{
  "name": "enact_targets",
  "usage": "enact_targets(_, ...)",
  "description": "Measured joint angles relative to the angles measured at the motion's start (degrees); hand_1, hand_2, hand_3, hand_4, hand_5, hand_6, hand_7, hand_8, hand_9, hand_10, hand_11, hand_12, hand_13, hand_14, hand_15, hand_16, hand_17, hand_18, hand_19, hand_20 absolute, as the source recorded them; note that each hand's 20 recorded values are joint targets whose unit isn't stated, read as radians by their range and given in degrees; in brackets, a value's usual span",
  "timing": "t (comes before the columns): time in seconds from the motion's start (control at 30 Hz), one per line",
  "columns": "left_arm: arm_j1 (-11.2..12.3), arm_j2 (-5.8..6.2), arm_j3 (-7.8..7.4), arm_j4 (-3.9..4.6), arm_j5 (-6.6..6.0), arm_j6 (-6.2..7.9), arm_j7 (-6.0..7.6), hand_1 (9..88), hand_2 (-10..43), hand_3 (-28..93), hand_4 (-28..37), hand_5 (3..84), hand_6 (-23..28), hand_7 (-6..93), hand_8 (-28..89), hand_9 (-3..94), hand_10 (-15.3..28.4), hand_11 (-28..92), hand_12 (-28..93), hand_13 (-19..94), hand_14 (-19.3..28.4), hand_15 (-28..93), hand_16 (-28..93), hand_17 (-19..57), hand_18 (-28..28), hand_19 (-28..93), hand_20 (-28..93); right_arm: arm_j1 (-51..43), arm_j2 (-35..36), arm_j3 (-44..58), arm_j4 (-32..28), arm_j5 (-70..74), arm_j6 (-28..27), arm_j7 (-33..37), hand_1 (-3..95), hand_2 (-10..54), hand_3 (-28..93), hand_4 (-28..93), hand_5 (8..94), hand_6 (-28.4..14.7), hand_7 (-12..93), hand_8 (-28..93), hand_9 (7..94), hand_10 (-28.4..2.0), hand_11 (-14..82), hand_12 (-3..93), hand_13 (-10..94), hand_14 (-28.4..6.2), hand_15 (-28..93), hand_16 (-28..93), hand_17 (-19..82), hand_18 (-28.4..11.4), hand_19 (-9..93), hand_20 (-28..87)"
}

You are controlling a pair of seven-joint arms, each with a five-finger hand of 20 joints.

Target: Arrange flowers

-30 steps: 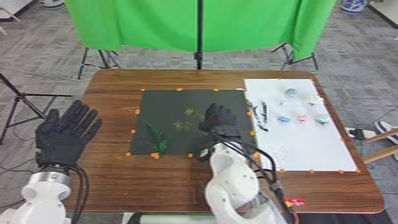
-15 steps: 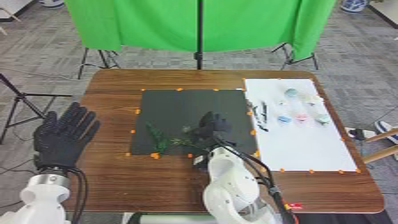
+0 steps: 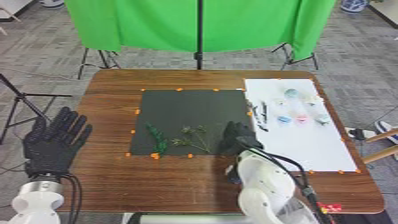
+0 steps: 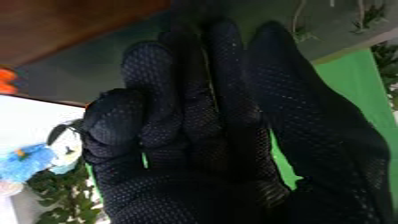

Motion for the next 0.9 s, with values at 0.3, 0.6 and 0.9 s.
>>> enact_targets(0.3,-1.29,-0.01,0.74,1.21,0.08,-0.42,-0.75,28.9,11.6,73,-28.3,48.0,8.6,14.5,-8,41.6,14.8,23,15,32,15.3,37,-4,-3.6,15.1,31,17,-0.67,-1.31,-1.64,-0.32,-1.94,-2.33,-4.11,62.1,-7.9,69,-25,74.1,-4.8,24,13,80.7,-14.3,15.7,48.3,66,-12.5,57,43,38,-24.8,92,32)
enact_targets(0.6,-1.69,0.23,1.25,1.5,-0.04,-0.41,-1.13,29.0,11.8,72,-28.3,48.0,8.6,14.5,-8,41.8,14.8,23,15,32,15.2,37,-4,-3.5,15.1,31,17,-0.18,-3.2,-4.53,0.52,-2.69,-3.84,-5.79,61.3,-7.6,69,-25,74.0,-4.6,25,13,81.0,-14.3,15.8,48.7,67,-12.8,57,43,38,-24.9,92,32)
enact_targets(0.9,-1.44,0.25,1.36,1.46,-0.04,-0.41,-1.21,28.9,11.9,72,-28.3,48.0,8.6,14.5,-8,41.9,14.9,23,15,32,15.2,37,-4,-3.5,15.1,31,17,-0.03,-4.78,-5.82,1.38,-3.08,-3.78,-6.11,60.2,-6.9,69,-25,74.0,-4.8,24,12,80.8,-14.5,15.3,47.7,67,-13.2,57,43,38,-25.1,92,32)
